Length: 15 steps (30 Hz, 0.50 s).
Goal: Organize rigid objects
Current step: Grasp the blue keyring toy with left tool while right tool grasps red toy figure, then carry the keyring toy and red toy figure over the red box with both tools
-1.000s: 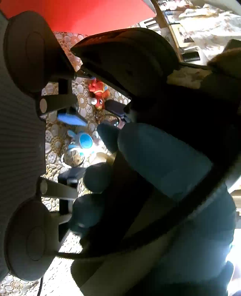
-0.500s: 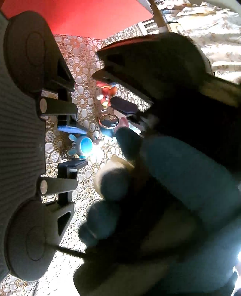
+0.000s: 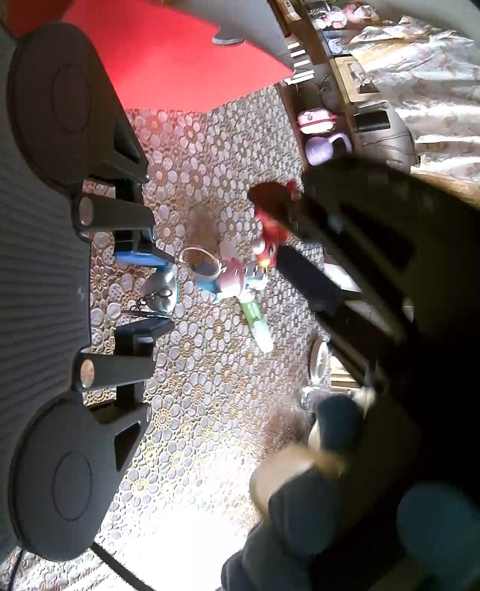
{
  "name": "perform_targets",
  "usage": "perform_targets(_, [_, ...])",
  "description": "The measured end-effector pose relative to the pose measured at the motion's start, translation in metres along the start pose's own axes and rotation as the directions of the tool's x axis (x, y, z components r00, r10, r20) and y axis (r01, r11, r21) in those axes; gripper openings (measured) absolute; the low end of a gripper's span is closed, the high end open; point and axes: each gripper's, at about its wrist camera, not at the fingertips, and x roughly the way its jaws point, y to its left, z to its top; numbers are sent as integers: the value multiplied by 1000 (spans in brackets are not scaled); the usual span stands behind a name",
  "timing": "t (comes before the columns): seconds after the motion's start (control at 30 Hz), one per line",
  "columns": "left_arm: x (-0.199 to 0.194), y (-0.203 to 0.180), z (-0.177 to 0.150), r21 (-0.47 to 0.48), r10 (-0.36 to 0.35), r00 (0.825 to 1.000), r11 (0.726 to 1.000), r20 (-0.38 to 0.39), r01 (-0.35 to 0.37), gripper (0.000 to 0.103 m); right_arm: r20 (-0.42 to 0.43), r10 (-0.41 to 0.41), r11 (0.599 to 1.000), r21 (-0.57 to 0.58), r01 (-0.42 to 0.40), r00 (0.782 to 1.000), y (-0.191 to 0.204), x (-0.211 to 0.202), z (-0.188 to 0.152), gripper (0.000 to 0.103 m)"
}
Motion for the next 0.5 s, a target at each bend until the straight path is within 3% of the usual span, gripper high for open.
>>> perform_targets(0.5, [-78,27,19,-43,36,998,999,53,-34,29,54,-54,998,34,52,997,26,-65,-14,39])
